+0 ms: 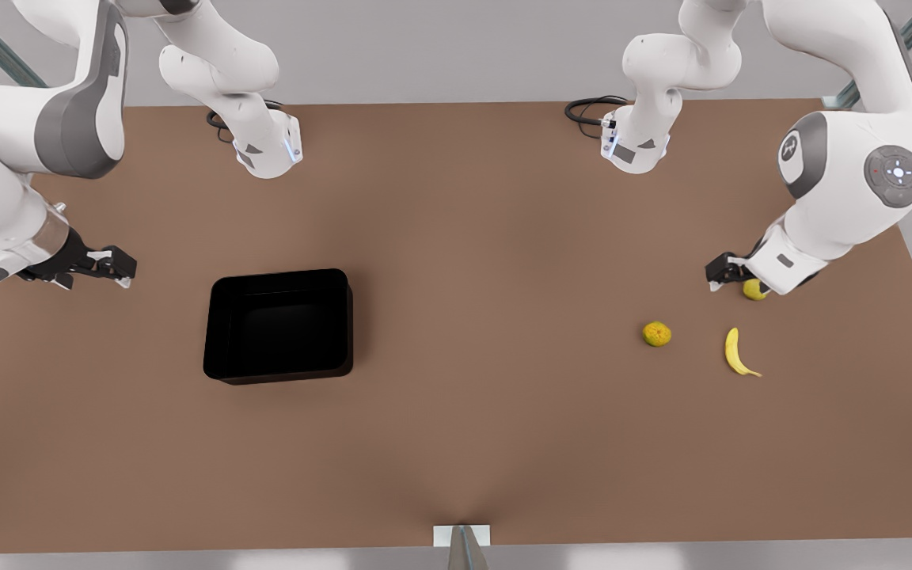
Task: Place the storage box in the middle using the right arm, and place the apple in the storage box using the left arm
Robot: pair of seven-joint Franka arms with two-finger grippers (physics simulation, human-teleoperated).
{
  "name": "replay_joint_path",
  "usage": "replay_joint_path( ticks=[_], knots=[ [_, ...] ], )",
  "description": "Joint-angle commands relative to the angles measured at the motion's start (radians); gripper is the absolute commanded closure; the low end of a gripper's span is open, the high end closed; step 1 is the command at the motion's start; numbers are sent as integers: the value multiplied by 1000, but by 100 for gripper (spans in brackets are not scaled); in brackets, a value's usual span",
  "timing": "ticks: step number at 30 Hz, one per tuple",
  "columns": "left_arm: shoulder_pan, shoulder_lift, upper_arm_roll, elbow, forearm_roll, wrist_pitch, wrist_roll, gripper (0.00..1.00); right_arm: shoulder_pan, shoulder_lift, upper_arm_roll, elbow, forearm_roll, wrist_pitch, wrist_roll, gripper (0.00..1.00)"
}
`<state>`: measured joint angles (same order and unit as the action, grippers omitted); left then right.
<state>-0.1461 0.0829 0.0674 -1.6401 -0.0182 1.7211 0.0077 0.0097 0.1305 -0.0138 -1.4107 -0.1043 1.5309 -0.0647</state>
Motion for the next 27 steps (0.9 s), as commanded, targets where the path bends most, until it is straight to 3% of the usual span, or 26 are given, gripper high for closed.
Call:
replay_joint_path(
  ticks=[1,3,5,8,10,15,20,27],
  knots=[
    [3,0,0,0,-3,0,0,0,0,0,0,-1,0,0,0,0],
    [3,8,3,5,-5,0,-2,0,-7,1,0,-10,2,0,-1,0],
    [13,38,40,16,-29,-11,-14,0,-8,-6,0,-180,14,79,14,0],
    [63,124,224,11,-250,-120,-55,0,4,-29,5,-415,57,288,52,0],
    [103,202,293,13,-433,-193,-311,0,10,-29,6,-550,57,380,83,0],
    [192,406,348,-18,-824,-239,-718,0,27,-12,6,-775,57,659,72,0],
    [349,598,439,-20,-911,-534,-706,0,10,58,-12,-807,55,723,68,0],
    [413,732,437,-10,-973,-468,-572,0,-7,149,-46,-807,49,755,57,0]
  ],
)
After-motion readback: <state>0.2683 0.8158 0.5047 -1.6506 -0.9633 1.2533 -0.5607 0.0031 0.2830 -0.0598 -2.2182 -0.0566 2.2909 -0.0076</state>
